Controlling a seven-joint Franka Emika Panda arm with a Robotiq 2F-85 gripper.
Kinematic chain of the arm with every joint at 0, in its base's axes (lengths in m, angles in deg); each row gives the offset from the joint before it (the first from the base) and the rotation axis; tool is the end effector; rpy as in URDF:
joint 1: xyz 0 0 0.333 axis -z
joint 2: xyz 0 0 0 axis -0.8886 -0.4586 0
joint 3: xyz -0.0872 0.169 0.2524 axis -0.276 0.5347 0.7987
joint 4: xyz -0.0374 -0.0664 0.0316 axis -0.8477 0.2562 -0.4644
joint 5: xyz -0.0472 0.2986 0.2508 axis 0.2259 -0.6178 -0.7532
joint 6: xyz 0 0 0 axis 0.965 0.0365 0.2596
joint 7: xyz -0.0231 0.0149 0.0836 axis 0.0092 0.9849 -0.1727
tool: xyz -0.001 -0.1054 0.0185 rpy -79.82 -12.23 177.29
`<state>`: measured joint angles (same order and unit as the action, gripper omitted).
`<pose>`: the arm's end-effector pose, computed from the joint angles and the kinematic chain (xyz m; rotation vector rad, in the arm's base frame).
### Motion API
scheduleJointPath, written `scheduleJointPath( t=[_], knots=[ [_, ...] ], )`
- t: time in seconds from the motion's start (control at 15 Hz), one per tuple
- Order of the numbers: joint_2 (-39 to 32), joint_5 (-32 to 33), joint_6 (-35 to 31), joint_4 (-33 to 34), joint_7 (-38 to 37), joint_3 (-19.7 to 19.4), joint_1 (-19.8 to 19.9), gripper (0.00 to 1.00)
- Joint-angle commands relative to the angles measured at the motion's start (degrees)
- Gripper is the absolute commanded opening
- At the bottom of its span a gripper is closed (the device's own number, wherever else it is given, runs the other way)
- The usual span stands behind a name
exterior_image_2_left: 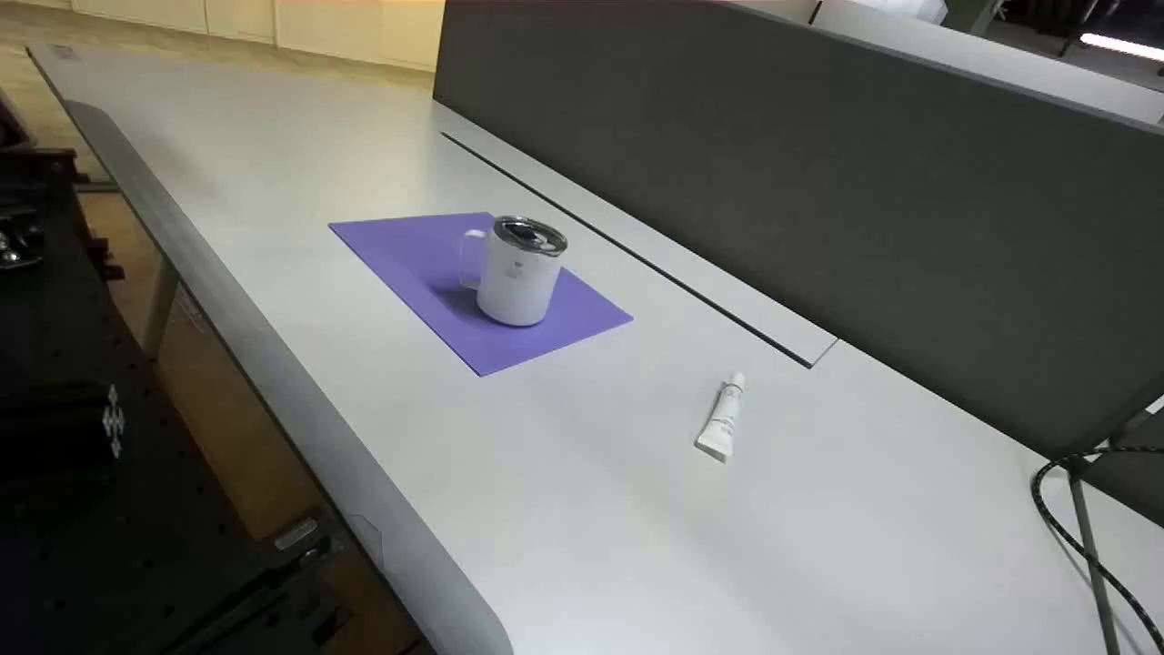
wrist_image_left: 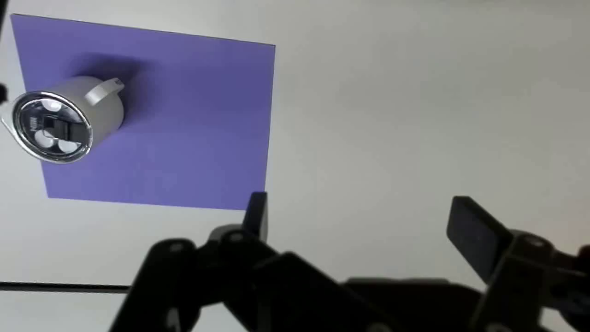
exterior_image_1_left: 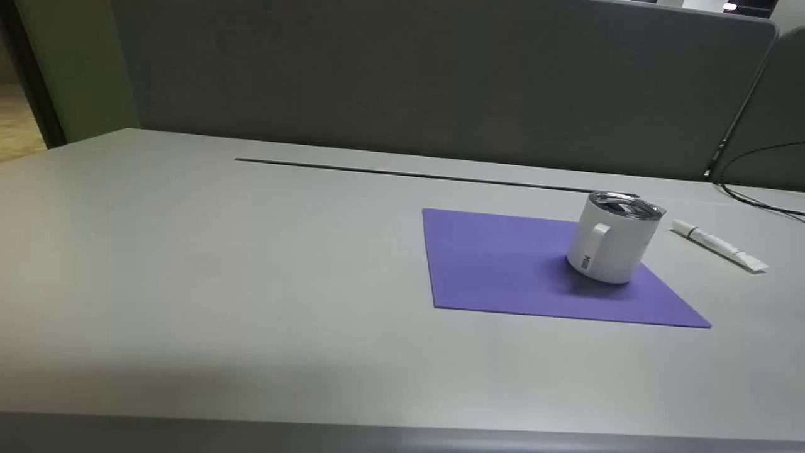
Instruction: Move the object on the cup
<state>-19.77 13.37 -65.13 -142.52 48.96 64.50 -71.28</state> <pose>0.4248 0.1851 0.4456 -3.0497 -0.1150 -0.1596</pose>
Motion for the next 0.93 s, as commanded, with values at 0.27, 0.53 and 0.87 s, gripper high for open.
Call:
scheduleJointPath(
  t=[0.27,0.53,0.87],
  knots=[
    [-0.1,0.2,-0.1,0.1,-0.2,-0.6,-0.6,1.00],
    [-0.1,0.2,-0.1,0.1,-0.2,-0.6,-0.6,1.00],
    [-0.9,7.7,-6.6,-1.4,-0.5,-3.5,4.4,0.75]
  ],
)
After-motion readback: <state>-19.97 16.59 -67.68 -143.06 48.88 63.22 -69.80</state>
